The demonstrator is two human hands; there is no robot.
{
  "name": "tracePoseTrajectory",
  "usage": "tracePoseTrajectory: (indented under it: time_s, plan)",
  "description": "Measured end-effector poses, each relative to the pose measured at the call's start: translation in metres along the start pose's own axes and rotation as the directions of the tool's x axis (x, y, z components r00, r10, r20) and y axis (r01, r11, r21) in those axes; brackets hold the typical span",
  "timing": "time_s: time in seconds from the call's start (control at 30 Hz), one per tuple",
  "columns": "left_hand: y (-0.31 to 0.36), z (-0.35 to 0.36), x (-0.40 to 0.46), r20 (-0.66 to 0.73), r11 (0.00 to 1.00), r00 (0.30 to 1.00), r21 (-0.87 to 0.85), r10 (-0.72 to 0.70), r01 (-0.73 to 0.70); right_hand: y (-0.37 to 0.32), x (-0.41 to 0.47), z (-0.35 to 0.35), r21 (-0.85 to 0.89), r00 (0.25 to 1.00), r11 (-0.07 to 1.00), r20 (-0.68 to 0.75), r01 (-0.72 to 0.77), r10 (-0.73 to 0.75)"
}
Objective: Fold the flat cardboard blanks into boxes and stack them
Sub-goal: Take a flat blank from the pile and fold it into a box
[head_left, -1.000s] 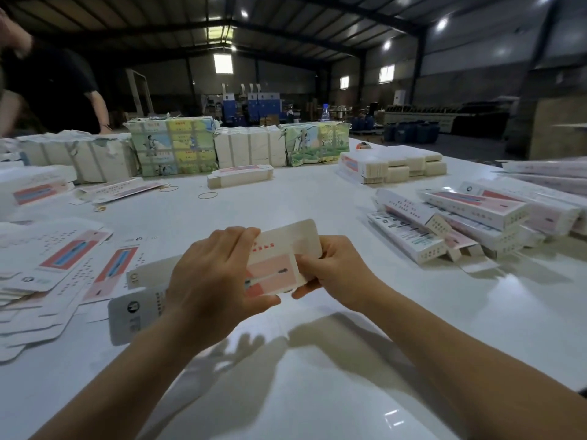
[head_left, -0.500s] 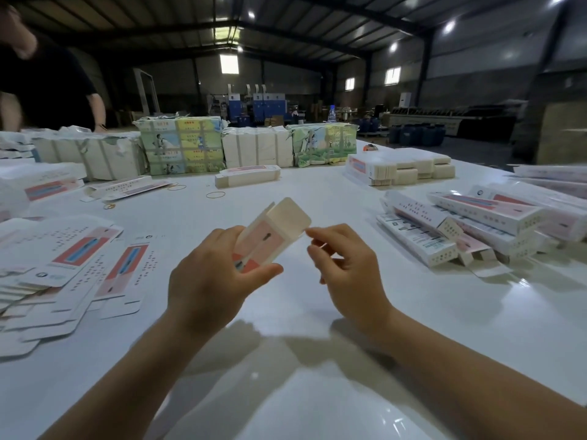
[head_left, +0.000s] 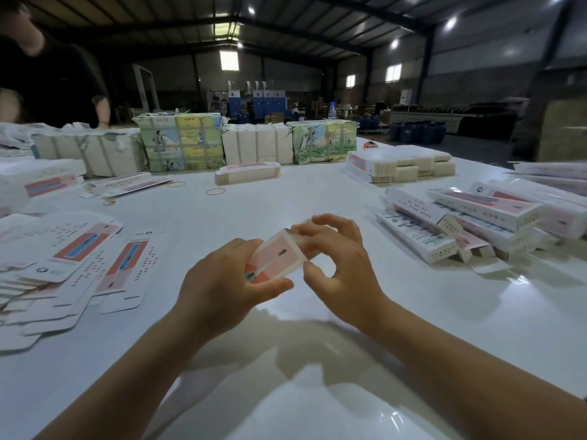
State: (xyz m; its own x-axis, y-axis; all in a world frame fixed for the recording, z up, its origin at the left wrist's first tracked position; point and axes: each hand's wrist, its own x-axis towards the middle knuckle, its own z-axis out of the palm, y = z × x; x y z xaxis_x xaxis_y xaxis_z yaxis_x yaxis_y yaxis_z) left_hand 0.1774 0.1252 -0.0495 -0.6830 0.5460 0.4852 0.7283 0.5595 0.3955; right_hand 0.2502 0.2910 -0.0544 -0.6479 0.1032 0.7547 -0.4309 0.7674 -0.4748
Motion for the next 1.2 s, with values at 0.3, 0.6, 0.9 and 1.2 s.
tracePoseTrajectory:
  time_s: [0.3,0.6,0.9,1.2]
  plan:
    - [0.01,0.012,0.002,-0.103,0.991,0.991,0.093,-0.088,0.097,-0.009,-0.005,0.016,0.217,0.95,0.928,0.136,-0.304,0.28]
    - [0.005,0.001,0.004,-0.15,0.989,0.988,0.133,-0.04,0.06,0.006,0.005,0.007,0.265,0.952,0.916,0.017,-0.3,0.306]
    - [0.002,0.011,0.003,-0.111,0.962,0.994,0.271,0.008,0.023,0.01,0.001,0.017,0.336,0.92,0.857,0.132,-0.391,0.368]
    - [0.001,0.016,0.002,-0.131,0.944,0.991,0.331,0.027,0.018,0.005,0.002,0.017,0.341,0.868,0.798,0.188,-0.496,0.459]
